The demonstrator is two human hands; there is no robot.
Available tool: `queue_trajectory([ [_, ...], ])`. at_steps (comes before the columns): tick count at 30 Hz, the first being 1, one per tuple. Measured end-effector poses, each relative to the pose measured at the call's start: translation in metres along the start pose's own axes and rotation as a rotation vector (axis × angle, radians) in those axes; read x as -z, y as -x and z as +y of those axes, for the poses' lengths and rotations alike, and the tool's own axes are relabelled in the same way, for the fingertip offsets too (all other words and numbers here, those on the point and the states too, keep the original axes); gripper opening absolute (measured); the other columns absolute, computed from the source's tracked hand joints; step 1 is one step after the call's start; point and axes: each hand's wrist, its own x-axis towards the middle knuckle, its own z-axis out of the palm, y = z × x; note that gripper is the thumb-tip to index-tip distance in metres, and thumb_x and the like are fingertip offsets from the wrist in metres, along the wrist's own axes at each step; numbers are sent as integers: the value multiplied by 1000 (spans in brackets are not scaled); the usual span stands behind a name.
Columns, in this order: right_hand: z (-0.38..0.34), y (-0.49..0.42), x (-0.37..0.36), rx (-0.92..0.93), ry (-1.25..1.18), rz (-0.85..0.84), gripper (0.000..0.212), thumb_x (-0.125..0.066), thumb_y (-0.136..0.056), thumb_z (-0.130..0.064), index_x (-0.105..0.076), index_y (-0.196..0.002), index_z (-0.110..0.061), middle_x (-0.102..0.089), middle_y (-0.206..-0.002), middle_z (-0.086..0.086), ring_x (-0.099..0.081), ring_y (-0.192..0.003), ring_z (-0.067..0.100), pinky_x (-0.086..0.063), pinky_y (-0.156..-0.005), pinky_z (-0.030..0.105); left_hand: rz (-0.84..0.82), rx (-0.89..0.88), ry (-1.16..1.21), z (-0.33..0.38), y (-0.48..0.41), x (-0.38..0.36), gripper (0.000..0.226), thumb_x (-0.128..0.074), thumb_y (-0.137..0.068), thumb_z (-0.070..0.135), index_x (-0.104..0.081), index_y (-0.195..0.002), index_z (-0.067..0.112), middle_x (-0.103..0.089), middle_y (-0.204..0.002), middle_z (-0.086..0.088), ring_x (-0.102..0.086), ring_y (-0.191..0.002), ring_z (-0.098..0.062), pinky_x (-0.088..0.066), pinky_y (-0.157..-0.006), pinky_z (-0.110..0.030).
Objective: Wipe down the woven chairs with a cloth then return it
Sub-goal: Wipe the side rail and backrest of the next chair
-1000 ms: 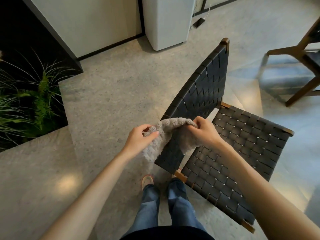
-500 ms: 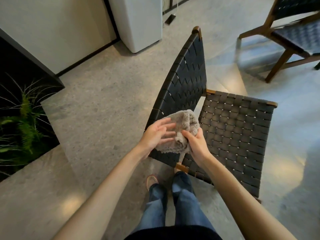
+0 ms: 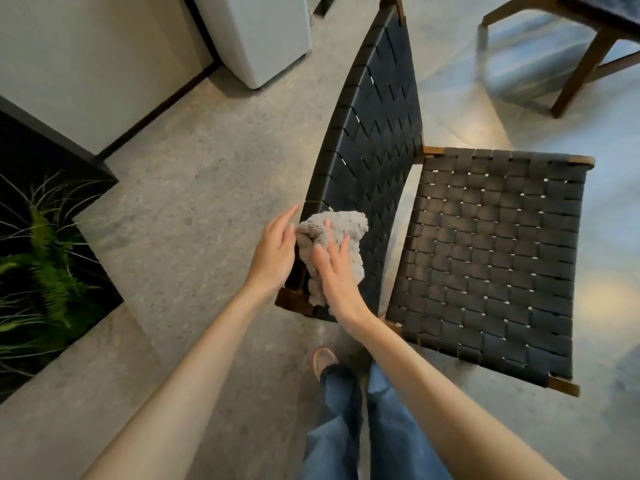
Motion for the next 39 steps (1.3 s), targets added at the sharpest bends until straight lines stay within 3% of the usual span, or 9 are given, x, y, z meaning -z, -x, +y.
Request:
queue_trajectory([
  [4, 13, -15, -12, -12, 8, 186, 46, -26, -88, -66, -4, -128, -74, 18, -159, -5, 19, -146, 24, 12, -116, 53, 2, -36, 79, -8, -17, -12, 41, -28, -104, 16, -35, -144, 22, -34, -150, 7, -27, -133, 3, -23, -96, 5],
  [7, 26, -28, -26, 18, 20, 394, 51, -31, -82, -73, -12, -130, -73, 0, -162, -6, 3, -148, 19, 2, -118, 49, 10, -99, 75, -14, -25, -20, 43, -29, -104, 17, -31, -145, 27, -31, -152, 8, -27, -138, -1, -25, -103, -2],
  [11, 61, -38, -26, -43, -53, 515, 68, -26, -85, -69, -22, -148, -42, -15, -159, -10, -11, -145, 13, -11, -120, 47, 54, -216, -172, -12, -25, -31, 44, -32, -103, 24, -26, -145, 36, -22, -155, 9, -18, -138, 3, -13, -100, 4],
  [16, 93, -55, -7, -221, -61, 538, 64, -33, -91, -57, -23, -149, -32, -16, -160, -2, -17, -145, 21, -15, -118, 52, -25, -310, -518, -12, -30, -43, 55, -34, -102, 23, -8, -151, 29, 4, -159, 8, 2, -146, -10, -8, -116, -29],
  [18, 87, -52, -8, -190, -84, 503, 62, -36, -92, -59, -21, -149, -37, -10, -161, -3, -12, -147, 23, -10, -119, 53, -11, -308, -525, -12, -31, -44, 56, -30, -103, 24, -1, -150, 27, 6, -159, 8, 6, -146, -9, -3, -116, -26],
  [22, 66, -42, -15, -92, -94, 384, 41, -31, -86, -69, -9, -120, -78, 9, -161, -8, 9, -148, 21, 3, -116, 50, -23, -317, -454, -13, -31, -42, 52, -26, -104, 23, -3, -150, 27, 2, -159, 10, 3, -145, -4, 2, -111, -11],
  [27, 91, -45, -16, -56, -104, 544, 42, -38, -94, -57, -6, -110, -80, -11, -161, -8, -8, -147, 19, -11, -119, 50, -33, -338, -430, -17, -34, -40, 52, -28, -104, 22, -6, -151, 25, 0, -159, 9, 2, -145, -2, 0, -112, -10],
  [32, 155, -66, -4, -242, -117, 579, 71, -35, -92, -64, -16, -153, -31, -26, -156, -4, -24, -142, 19, -20, -117, 41, 2, -370, -518, -18, -34, -43, 52, -27, -103, 21, -5, -151, 24, -1, -159, 8, 1, -145, -4, 2, -108, -4],
  [39, 230, -80, 21, -449, -154, 484, 56, -36, -102, -39, -21, -153, -19, -24, -158, 3, -27, -142, 24, -16, -119, 38, 7, -398, -519, -18, -33, -44, 53, -28, -103, 19, -6, -151, 22, -3, -159, 6, -1, -144, -2, 1, -108, -3],
])
